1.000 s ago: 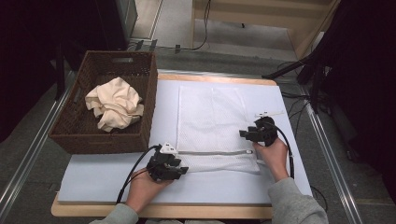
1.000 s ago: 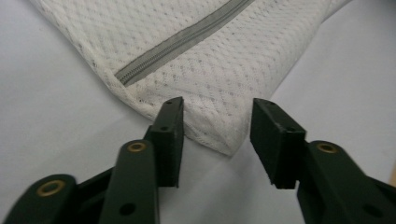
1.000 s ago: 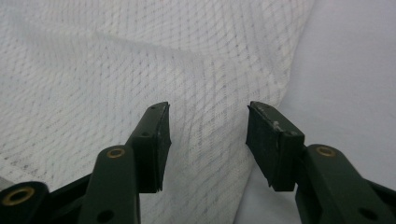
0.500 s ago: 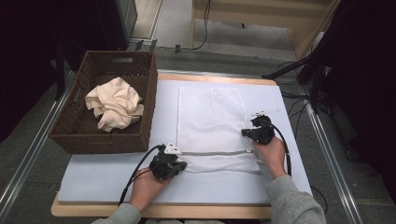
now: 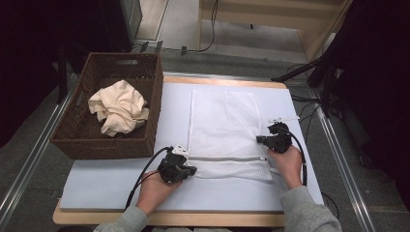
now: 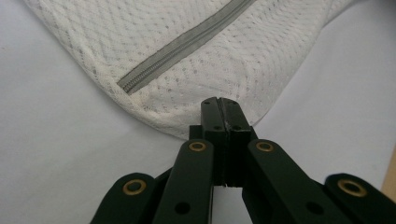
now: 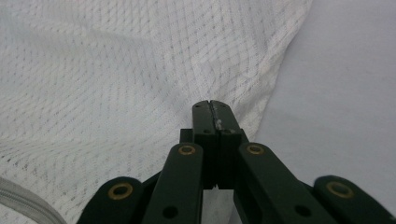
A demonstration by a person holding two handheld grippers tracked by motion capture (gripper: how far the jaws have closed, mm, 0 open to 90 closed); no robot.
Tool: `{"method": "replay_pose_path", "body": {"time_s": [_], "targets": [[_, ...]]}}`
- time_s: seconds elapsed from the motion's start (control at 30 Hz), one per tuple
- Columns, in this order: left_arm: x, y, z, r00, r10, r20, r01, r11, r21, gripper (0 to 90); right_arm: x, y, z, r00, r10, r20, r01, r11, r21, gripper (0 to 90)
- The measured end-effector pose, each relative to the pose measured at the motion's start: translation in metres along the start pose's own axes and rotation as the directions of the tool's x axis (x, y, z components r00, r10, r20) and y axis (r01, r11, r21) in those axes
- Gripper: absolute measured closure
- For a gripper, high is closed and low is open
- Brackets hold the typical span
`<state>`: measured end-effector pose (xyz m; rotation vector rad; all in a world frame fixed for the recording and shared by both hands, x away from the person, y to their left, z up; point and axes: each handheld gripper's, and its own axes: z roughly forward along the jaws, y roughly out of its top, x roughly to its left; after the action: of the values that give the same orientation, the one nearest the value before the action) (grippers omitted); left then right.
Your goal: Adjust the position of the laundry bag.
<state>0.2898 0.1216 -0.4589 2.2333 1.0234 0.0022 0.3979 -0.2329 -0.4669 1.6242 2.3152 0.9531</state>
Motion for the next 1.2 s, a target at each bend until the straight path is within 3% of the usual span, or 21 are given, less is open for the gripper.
{"method": "replay_pose_path", "body": {"time_s": [0.13, 0.23, 0.4, 0.5, 0.67, 0.8, 0.9, 1.1, 1.2], "targets": [[0.002, -0.002, -0.002, 0.9997, -0.017, 0.018, 0.017, 0.9999, 0.002, 90.0, 0.001, 0.000, 0.002, 0.9997, -0.023, -0.003, 0.023, 1.000, 0.005, 89.6], [0.005, -0.001, -0.004, 0.9988, -0.031, 0.037, 0.031, 0.9995, 0.004, 87.5, -0.001, 0.000, -0.001, 0.9997, -0.010, -0.023, 0.010, 1.000, -0.001, 81.1], [0.007, 0.006, -0.013, 0.9947, -0.069, 0.077, 0.068, 0.9975, 0.019, 67.8, -0.003, -0.003, -0.014, 0.9991, -0.025, -0.035, 0.023, 0.999, -0.048, 60.1], [0.007, 0.011, -0.017, 0.9940, -0.057, 0.093, 0.056, 0.9983, 0.013, 57.9, -0.003, -0.008, -0.024, 0.9984, -0.014, -0.054, 0.011, 0.998, -0.063, 53.5], [0.003, 0.019, -0.021, 0.9917, -0.010, 0.128, 0.011, 0.9999, -0.009, 41.6, 0.000, -0.017, -0.040, 0.9981, -0.028, -0.055, 0.023, 0.997, -0.075, 49.0], [0.003, 0.023, -0.020, 0.9884, 0.013, 0.151, -0.010, 0.9998, -0.016, 35.3, 0.001, -0.025, -0.052, 0.9984, -0.017, -0.053, 0.013, 0.997, -0.076, 47.5], [0.003, 0.027, -0.018, 0.9863, 0.033, 0.161, -0.030, 0.9993, -0.023, 32.9, 0.002, -0.033, -0.060, 0.9987, -0.010, -0.051, 0.006, 0.997, -0.072, 47.2], [0.003, 0.035, -0.016, 0.9882, 0.024, 0.151, -0.018, 0.9990, -0.040, 33.6, 0.002, -0.047, -0.074, 0.9983, 0.001, -0.058, -0.005, 0.998, -0.070, 47.7], [0.003, 0.039, -0.014, 0.9871, 0.041, 0.155, -0.036, 0.9988, -0.034, 33.7, 0.002, -0.054, -0.079, 0.9985, 0.008, -0.055, -0.012, 0.998, -0.066, 47.8]]}}
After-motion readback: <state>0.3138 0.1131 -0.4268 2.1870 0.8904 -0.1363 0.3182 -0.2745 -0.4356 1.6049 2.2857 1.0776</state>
